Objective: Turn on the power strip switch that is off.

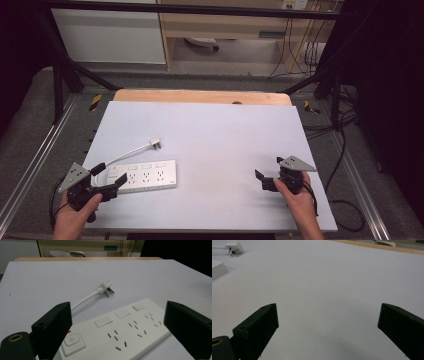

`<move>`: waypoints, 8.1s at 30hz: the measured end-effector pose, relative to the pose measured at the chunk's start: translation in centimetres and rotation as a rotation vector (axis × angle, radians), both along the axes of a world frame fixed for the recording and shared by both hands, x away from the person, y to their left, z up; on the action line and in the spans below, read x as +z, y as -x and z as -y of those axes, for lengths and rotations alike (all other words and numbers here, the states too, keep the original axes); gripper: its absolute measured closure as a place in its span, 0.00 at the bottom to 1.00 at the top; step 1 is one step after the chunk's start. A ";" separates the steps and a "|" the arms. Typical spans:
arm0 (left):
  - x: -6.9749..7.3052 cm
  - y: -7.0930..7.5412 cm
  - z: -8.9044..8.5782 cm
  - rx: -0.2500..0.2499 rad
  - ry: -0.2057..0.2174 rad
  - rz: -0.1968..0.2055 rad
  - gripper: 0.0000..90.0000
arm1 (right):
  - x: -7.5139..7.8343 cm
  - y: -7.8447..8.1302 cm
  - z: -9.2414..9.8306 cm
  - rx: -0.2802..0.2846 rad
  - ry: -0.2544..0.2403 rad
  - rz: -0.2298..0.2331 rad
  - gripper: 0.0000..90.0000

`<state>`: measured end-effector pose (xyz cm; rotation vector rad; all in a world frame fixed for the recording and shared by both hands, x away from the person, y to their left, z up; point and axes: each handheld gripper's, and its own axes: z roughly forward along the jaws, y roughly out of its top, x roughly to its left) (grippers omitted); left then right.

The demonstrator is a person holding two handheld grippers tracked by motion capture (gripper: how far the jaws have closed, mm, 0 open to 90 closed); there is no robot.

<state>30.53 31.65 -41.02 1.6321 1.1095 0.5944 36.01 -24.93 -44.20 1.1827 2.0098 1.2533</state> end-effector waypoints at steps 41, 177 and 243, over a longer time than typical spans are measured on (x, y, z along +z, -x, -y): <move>2.6 0.2 1.8 -0.034 0.031 0.074 0.09 | 0.4 0.3 -0.1 -0.007 0.009 0.023 0.03; -1.7 -8.6 8.6 -0.182 -0.146 -0.191 1.00 | 0.6 0.2 0.3 -0.013 -0.008 0.021 0.03; -2.5 -8.4 8.9 -0.180 -0.175 -0.232 1.00 | 0.6 0.3 0.2 -0.011 -0.008 0.020 0.03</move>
